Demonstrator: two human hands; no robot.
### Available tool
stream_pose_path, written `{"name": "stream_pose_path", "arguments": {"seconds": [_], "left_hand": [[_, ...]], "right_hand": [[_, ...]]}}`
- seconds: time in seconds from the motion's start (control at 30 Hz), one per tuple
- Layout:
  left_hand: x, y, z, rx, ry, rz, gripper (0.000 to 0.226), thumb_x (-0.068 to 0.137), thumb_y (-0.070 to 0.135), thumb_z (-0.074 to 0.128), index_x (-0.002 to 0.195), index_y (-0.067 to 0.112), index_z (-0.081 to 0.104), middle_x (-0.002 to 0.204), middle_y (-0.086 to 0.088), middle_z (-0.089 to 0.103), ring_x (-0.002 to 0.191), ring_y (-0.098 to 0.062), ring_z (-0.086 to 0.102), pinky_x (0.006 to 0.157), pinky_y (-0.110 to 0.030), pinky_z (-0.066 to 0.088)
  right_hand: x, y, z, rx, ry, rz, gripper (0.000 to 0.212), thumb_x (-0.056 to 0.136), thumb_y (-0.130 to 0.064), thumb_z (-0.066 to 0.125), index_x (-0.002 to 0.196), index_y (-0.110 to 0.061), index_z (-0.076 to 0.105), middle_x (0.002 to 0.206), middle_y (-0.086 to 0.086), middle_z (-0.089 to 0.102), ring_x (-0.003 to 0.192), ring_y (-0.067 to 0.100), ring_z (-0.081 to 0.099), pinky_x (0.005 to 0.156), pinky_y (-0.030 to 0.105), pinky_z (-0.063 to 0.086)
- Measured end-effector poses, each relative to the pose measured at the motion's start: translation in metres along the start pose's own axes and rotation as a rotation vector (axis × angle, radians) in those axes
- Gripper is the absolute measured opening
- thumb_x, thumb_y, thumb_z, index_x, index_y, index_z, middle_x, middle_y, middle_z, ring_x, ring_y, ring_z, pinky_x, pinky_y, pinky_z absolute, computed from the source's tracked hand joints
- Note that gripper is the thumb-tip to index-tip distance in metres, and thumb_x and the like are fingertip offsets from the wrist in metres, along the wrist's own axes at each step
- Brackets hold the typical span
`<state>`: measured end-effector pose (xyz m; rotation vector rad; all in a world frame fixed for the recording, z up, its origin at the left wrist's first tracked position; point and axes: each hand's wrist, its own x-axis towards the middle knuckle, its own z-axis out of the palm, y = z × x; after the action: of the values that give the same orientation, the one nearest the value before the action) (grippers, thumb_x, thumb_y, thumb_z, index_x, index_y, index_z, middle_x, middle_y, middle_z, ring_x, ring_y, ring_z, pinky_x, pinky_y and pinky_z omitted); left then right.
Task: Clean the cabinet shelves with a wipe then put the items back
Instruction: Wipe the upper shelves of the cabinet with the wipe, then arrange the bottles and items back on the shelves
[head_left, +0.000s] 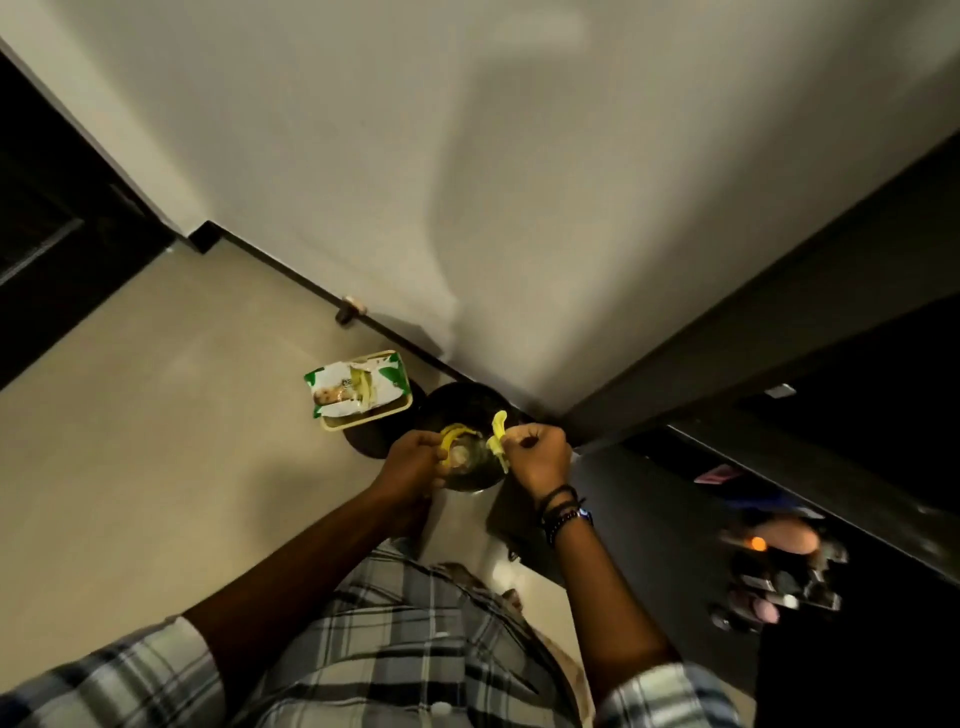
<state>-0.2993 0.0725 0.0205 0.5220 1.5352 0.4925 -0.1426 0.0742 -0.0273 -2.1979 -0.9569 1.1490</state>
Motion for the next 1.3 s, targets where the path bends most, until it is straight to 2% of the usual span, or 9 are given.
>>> {"name": "stream_pose_path", "arguments": {"seconds": [0.23, 0.43, 0.63, 0.73, 0.8, 0.9, 1.07, 1.2, 1.3], "left_hand": [[0.034, -0.007, -0.037, 0.187, -0.073, 0.029, 0.021, 0.092, 0.002, 0.046, 0.108, 0.005, 0.059, 0.094, -0.011, 0.06, 0.084, -0.022, 0.056, 0.071, -0.029, 0.047], [0.046, -0.012, -0.039, 0.181, -0.125, 0.005, 0.019, 0.094, -0.001, 0.04, 0.1, 0.006, 0.057, 0.08, -0.006, 0.056, 0.069, -0.015, 0.054, 0.061, -0.022, 0.044], [0.043, -0.02, 0.012, 0.289, -0.223, 0.051, 0.021, 0.093, -0.003, 0.038, 0.102, 0.005, 0.055, 0.086, -0.006, 0.056, 0.071, -0.014, 0.053, 0.062, -0.024, 0.04], [0.036, -0.03, 0.045, 0.396, -0.33, 0.078, 0.02, 0.094, -0.001, 0.039, 0.105, 0.006, 0.055, 0.082, -0.003, 0.056, 0.067, -0.012, 0.052, 0.059, -0.023, 0.04], [0.031, -0.033, 0.059, 0.44, -0.398, 0.101, 0.02, 0.093, -0.003, 0.038, 0.093, 0.009, 0.054, 0.077, -0.002, 0.053, 0.062, -0.01, 0.049, 0.052, -0.018, 0.039], [0.018, -0.046, 0.085, 0.507, -0.472, 0.169, 0.023, 0.094, -0.004, 0.036, 0.089, 0.011, 0.053, 0.076, -0.003, 0.054, 0.064, -0.012, 0.05, 0.055, -0.02, 0.039], [-0.002, -0.065, 0.129, 0.64, -0.547, 0.274, 0.031, 0.094, -0.005, 0.04, 0.081, 0.02, 0.053, 0.079, -0.004, 0.056, 0.069, -0.016, 0.051, 0.061, -0.027, 0.042], [-0.02, -0.077, 0.164, 0.742, -0.511, 0.368, 0.03, 0.092, 0.001, 0.049, 0.082, 0.03, 0.05, 0.101, -0.005, 0.057, 0.091, -0.019, 0.054, 0.089, -0.037, 0.047], [-0.03, -0.087, 0.188, 0.784, -0.513, 0.406, 0.025, 0.091, 0.004, 0.053, 0.084, 0.028, 0.049, 0.099, -0.003, 0.054, 0.095, -0.018, 0.053, 0.081, -0.027, 0.046]], "right_hand": [[0.064, 0.012, 0.064, -0.006, -0.065, 0.155, 0.028, 0.081, -0.024, 0.051, 0.09, -0.004, 0.069, 0.103, 0.02, 0.069, 0.101, 0.036, 0.063, 0.091, 0.036, 0.05], [0.037, 0.031, 0.062, 0.023, -0.005, 0.181, 0.027, 0.089, -0.011, 0.051, 0.112, -0.005, 0.065, 0.117, 0.019, 0.065, 0.113, 0.036, 0.056, 0.097, 0.035, 0.043], [-0.015, 0.072, 0.029, 0.106, 0.085, 0.182, 0.026, 0.089, -0.009, 0.056, 0.113, 0.0, 0.06, 0.09, 0.012, 0.063, 0.092, 0.019, 0.058, 0.079, 0.013, 0.042], [-0.036, 0.094, 0.003, 0.135, 0.247, 0.137, 0.011, 0.086, -0.011, 0.055, 0.079, -0.019, 0.058, 0.063, -0.011, 0.051, 0.063, -0.002, 0.053, 0.072, 0.026, 0.042], [-0.043, 0.1, -0.015, 0.179, 0.291, 0.147, 0.015, 0.084, -0.014, 0.054, 0.082, -0.029, 0.053, 0.073, -0.013, 0.052, 0.066, -0.002, 0.049, 0.073, 0.031, 0.044], [-0.053, 0.123, -0.05, 0.241, 0.377, 0.208, 0.027, 0.086, -0.02, 0.059, 0.113, -0.019, 0.057, 0.09, -0.003, 0.055, 0.087, 0.014, 0.052, 0.093, 0.039, 0.048], [-0.069, 0.147, -0.102, 0.313, 0.579, 0.198, 0.028, 0.083, -0.014, 0.064, 0.11, -0.007, 0.062, 0.078, 0.003, 0.064, 0.081, 0.022, 0.064, 0.087, 0.042, 0.053], [-0.083, 0.163, -0.139, 0.273, 0.638, 0.17, 0.032, 0.083, -0.017, 0.066, 0.113, -0.007, 0.061, 0.088, 0.005, 0.066, 0.087, 0.029, 0.066, 0.085, 0.038, 0.053], [-0.086, 0.179, -0.165, 0.144, 0.712, 0.107, 0.033, 0.083, -0.017, 0.066, 0.113, -0.005, 0.06, 0.107, 0.014, 0.066, 0.097, 0.033, 0.062, 0.086, 0.04, 0.052]]}}
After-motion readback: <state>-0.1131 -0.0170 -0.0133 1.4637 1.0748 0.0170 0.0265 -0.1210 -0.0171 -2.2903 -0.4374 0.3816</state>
